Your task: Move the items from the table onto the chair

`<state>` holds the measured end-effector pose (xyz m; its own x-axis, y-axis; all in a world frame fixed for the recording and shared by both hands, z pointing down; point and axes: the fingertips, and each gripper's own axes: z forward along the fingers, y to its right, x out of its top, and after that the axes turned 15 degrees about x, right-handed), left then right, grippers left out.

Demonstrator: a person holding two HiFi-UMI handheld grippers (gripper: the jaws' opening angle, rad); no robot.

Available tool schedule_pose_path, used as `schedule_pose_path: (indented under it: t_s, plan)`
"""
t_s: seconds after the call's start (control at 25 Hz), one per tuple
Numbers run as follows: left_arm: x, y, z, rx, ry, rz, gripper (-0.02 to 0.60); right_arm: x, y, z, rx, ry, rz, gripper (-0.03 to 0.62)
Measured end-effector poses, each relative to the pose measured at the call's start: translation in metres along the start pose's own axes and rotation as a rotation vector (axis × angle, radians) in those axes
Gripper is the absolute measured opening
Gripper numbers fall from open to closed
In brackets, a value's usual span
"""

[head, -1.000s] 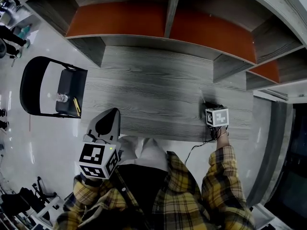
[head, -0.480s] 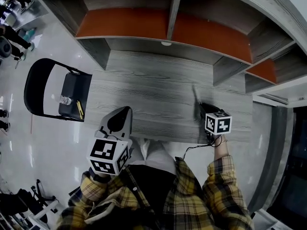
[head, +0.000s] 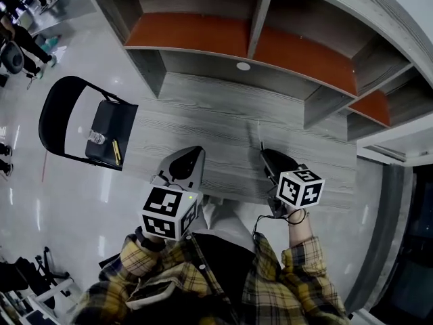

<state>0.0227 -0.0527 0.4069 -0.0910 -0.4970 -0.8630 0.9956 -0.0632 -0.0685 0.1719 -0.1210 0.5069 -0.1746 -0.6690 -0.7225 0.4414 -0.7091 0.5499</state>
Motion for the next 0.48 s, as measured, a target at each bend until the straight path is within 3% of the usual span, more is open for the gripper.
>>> schedule_pose_path:
  t_s: [0.28,0.48]
  plan:
    - [-0.019,-0.051,-0.024,0.112,0.0,-0.084,0.003,0.007,-0.091,0.067,0.205,-0.033,-0.062,0.064]
    - [-0.038,-0.112,-0.042,0.205,-0.001,-0.179,0.003,-0.001,-0.141,0.121,0.292,-0.1,-0.077,0.064]
